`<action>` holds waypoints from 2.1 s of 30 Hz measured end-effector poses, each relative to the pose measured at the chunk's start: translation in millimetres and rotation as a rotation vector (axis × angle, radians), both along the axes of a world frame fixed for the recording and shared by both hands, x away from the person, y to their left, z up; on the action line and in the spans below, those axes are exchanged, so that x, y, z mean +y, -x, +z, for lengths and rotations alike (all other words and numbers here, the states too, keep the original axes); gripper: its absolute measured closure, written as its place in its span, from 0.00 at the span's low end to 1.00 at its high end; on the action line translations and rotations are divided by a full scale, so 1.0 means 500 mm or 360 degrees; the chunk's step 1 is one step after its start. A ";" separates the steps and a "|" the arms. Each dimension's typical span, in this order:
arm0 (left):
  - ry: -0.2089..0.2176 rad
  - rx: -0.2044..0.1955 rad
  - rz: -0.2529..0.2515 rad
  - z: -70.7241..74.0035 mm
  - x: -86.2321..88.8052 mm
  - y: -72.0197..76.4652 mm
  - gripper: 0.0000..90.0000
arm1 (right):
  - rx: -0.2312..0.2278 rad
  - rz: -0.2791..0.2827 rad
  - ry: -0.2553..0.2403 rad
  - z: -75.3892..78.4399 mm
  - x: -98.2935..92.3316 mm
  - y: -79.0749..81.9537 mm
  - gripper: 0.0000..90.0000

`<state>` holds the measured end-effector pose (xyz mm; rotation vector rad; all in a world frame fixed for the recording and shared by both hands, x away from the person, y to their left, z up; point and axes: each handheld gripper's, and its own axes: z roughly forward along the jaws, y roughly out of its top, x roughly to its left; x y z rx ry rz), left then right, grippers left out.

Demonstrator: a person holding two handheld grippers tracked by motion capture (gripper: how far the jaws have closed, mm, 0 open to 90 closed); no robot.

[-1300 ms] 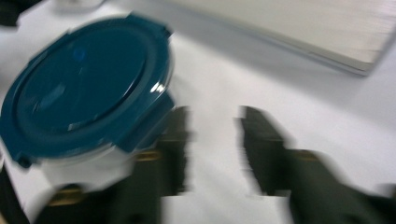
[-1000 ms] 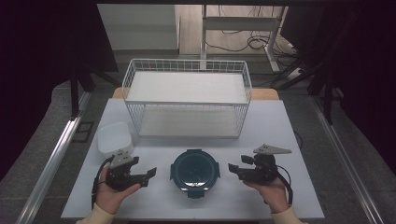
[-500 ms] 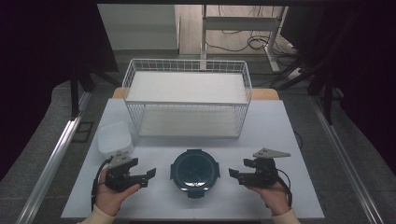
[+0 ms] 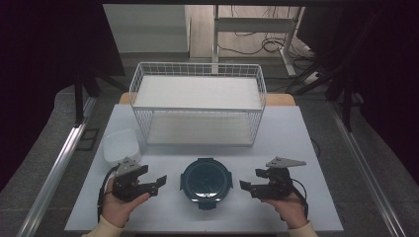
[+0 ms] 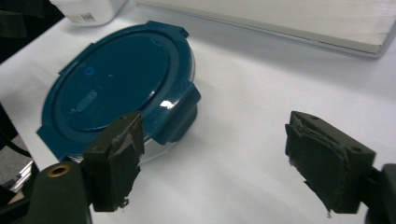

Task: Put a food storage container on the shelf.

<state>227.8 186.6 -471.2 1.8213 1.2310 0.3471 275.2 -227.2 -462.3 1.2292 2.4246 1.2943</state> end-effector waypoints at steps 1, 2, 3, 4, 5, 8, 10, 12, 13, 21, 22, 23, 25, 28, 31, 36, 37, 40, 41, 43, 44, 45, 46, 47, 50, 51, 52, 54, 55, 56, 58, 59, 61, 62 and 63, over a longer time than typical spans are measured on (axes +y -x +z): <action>0.0018 0.0006 -0.0013 0.000 -0.005 -0.001 0.26 | 0.0001 0.0006 -0.0003 0.002 0.000 0.004 0.20; 0.0021 0.0012 -0.0028 0.000 -0.008 -0.002 0.26 | 0.0004 0.0005 -0.0007 0.003 0.000 0.005 0.20; 0.0026 0.0013 -0.0035 -0.001 -0.011 -0.003 0.25 | 0.0012 0.0005 -0.0015 0.004 0.001 0.005 0.19; 0.0026 0.0013 -0.0035 -0.001 -0.011 -0.003 0.24 | 0.0012 0.0005 -0.0015 0.004 0.001 0.005 0.19; 0.0026 0.0018 -0.0040 -0.004 -0.016 -0.004 0.24 | 0.0024 0.0012 -0.0020 0.007 0.003 0.005 0.19; 0.0090 0.0085 -0.0053 -0.002 -0.015 -0.010 0.25 | 0.0049 0.0005 -0.0028 0.011 0.007 0.002 0.19; 0.0146 0.0131 -0.0048 0.007 -0.015 -0.017 0.24 | 0.0068 0.0005 -0.0042 0.015 0.011 -0.003 0.19; 0.0165 0.0145 -0.0048 0.013 -0.018 -0.022 0.23 | 0.0068 0.0009 -0.0043 0.017 0.013 -0.006 0.19; 0.0183 0.0158 -0.0050 0.022 -0.022 -0.028 0.22 | 0.0068 0.0018 -0.0048 0.020 0.018 -0.008 0.19; 0.0229 0.0233 -0.0093 0.044 -0.068 -0.060 0.17 | 0.0131 0.0050 -0.0065 0.031 0.079 -0.043 0.15; 0.0263 0.0268 -0.0102 0.031 -0.071 -0.062 0.17 | 0.0148 0.0051 -0.0106 0.026 0.081 -0.046 0.15; 0.0263 0.0268 -0.0102 0.031 -0.071 -0.062 0.17 | 0.0148 0.0051 -0.0106 0.026 0.081 -0.046 0.15; 0.0295 0.0334 -0.0123 0.004 -0.073 -0.063 0.16 | 0.0214 0.0042 -0.0126 0.008 0.091 -0.051 0.13; 0.0303 0.0376 -0.0140 -0.014 -0.075 -0.066 0.16 | 0.0245 0.0047 -0.0116 -0.006 0.099 -0.050 0.12; 0.0345 0.0431 -0.0154 -0.028 -0.078 -0.070 0.16 | 0.0279 0.0038 -0.0101 -0.020 0.108 -0.051 0.11; 0.0408 0.0482 -0.0166 -0.041 -0.079 -0.073 0.14 | 0.0348 0.0011 -0.0139 -0.036 0.113 -0.053 0.10; 0.0426 0.0498 -0.0170 -0.044 -0.081 -0.074 0.14 | 0.0363 0.0008 -0.0139 -0.040 0.114 -0.054 0.10; 0.0456 0.0525 -0.0178 -0.051 -0.083 -0.076 0.13 | 0.0388 0.0010 -0.0134 -0.047 0.117 -0.054 0.09; 0.0464 0.0543 -0.0187 -0.057 -0.086 -0.077 0.13 | 0.0420 0.0014 -0.0147 -0.054 0.119 -0.054 0.09; 0.0474 0.0562 -0.0204 -0.062 -0.090 -0.079 0.13 | 0.0448 0.0022 -0.0168 -0.058 0.121 -0.055 0.09; 0.0474 0.0562 -0.0204 -0.062 -0.090 -0.079 0.13 | 0.0448 0.0022 -0.0168 -0.058 0.121 -0.055 0.09; 0.0493 0.0572 -0.0213 -0.065 -0.093 -0.080 0.13 | 0.0466 0.0029 -0.0180 -0.062 0.123 -0.055 0.09; 0.0493 0.0572 -0.0213 -0.065 -0.093 -0.080 0.13 | 0.0466 0.0029 -0.0180 -0.062 0.123 -0.055 0.09; 0.0522 0.0590 -0.0220 -0.069 -0.097 -0.081 0.13 | 0.0479 0.0024 -0.0189 -0.065 0.125 -0.055 0.10; 0.0522 0.0609 -0.0221 -0.077 -0.102 -0.083 0.14 | 0.0512 0.0021 -0.0217 -0.069 0.127 -0.056 0.10; 0.0529 0.0623 -0.0225 -0.078 -0.103 -0.084 0.14 | 0.0522 0.0019 -0.0225 -0.071 0.129 -0.056 0.10; 0.0541 0.0629 -0.0226 -0.081 -0.104 -0.085 0.14 | 0.0528 0.0020 -0.0229 -0.072 0.129 -0.056 0.10; 0.0552 0.0650 -0.0232 -0.086 -0.107 -0.088 0.15 | 0.0544 0.0018 -0.0242 -0.076 0.131 -0.057 0.11; 0.0564 0.0662 -0.0227 -0.089 -0.109 -0.089 0.15 | 0.0555 0.0019 -0.0249 -0.077 0.132 -0.057 0.11; 0.0580 0.0679 -0.0236 -0.092 -0.111 -0.090 0.16 | 0.0562 0.0017 -0.0252 -0.079 0.133 -0.057 0.11; 0.0591 0.0700 -0.0248 -0.096 -0.116 -0.092 0.17 | 0.0582 0.0017 -0.0268 -0.081 0.134 -0.057 0.13; 0.0589 0.0703 -0.0252 -0.097 -0.118 -0.092 0.18 | 0.0586 0.0011 -0.0271 -0.082 0.135 -0.057 0.14; 0.0589 0.0706 -0.0265 -0.098 -0.121 -0.091 0.20 | 0.0597 0.0000 -0.0278 -0.084 0.134 -0.057 0.15; 0.0589 0.0706 -0.0265 -0.098 -0.121 -0.091 0.21 | 0.0597 0.0000 -0.0278 -0.084 0.134 -0.057 0.15; 0.0579 0.0708 -0.0263 -0.099 -0.123 -0.091 0.22 | 0.0608 -0.0008 -0.0282 -0.085 0.134 -0.058 0.16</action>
